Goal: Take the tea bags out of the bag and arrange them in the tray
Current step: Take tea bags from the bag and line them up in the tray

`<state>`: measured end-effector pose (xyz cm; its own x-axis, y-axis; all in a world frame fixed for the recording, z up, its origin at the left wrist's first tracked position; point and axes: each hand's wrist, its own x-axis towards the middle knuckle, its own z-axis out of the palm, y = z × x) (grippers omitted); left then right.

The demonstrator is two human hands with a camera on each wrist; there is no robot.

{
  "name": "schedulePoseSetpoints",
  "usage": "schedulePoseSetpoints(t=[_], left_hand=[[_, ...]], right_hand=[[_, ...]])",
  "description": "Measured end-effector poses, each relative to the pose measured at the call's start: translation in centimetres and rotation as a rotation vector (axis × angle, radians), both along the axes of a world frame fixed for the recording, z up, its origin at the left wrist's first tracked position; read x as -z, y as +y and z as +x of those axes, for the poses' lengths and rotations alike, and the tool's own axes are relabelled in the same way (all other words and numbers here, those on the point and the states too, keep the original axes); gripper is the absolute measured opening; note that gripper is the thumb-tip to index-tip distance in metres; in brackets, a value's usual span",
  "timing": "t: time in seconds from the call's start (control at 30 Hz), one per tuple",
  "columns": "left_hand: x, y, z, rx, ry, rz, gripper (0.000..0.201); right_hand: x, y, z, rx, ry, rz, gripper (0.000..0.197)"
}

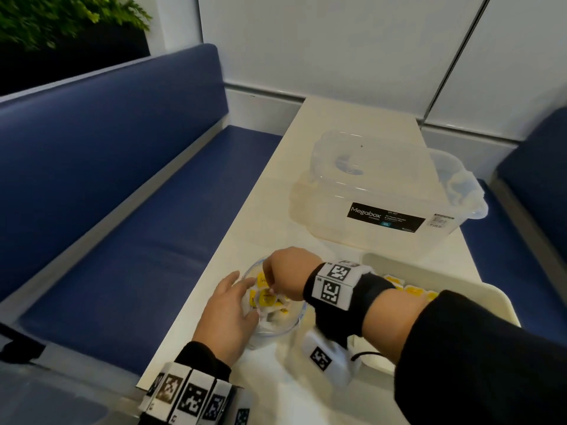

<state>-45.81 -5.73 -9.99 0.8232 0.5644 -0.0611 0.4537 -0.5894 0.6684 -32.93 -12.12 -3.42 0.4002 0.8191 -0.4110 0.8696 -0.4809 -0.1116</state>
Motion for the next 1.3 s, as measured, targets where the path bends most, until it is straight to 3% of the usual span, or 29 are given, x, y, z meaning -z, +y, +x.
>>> schedulePoseSetpoints(t=[0.1, 0.23, 0.33, 0.43, 0.57, 0.8, 0.93, 1.0, 1.17, 1.3], left_hand=[[-1.0, -0.2, 0.3, -0.024, -0.039, 0.017, 0.05], [-3.0, -0.9, 1.1, -0.009, -0.186, 0.032, 0.024], [-3.7, -1.4, 1.7, -0.007, -0.315, -0.192, 0.013], [-4.2, -2.2, 2.2, 0.002, -0.415, -0.413, 0.019], [-4.8, -3.4, 3.5, 0.037, -0.45, -0.508, 0.024], [-5.5, -4.8, 4.9, 0.17, -0.45, -0.636, 0.033], [-6.2, -6.3, 6.1, 0.138, -0.49, -0.793, 0.027], [-6.2, -6.7, 6.8, 0.113, -0.499, -0.791, 0.03], [-6.1, -7.4, 8.0, 0.035, -0.587, -0.769, 0.01], [-6.3, -8.0, 8.5, -0.003, -0.637, -0.792, 0.009]], right_hand=[[-2.3, -0.8, 0.4, -0.017, -0.053, 0.081, 0.013], [-5.3, -2.0, 0.6, -0.031, -0.042, 0.161, 0.008], [-6.8, -3.1, 1.3, 0.006, -0.01, 0.208, 0.003], [-7.7, -4.3, 2.2, 0.077, 0.052, 0.262, 0.003], [-7.9, -6.0, 3.3, 0.212, 0.177, 0.344, 0.003], [-8.2, -8.4, 4.4, 0.269, 0.234, 0.392, 0.003], [-8.2, -9.7, 4.8, 0.279, 0.265, 0.415, 0.006], [-8.3, -10.3, 5.1, 0.283, 0.272, 0.455, 0.007], [-8.2, -12.0, 5.5, 0.373, 0.281, 0.612, 0.008], [-6.8, -13.3, 4.7, 0.434, 0.269, 0.641, 0.034]])
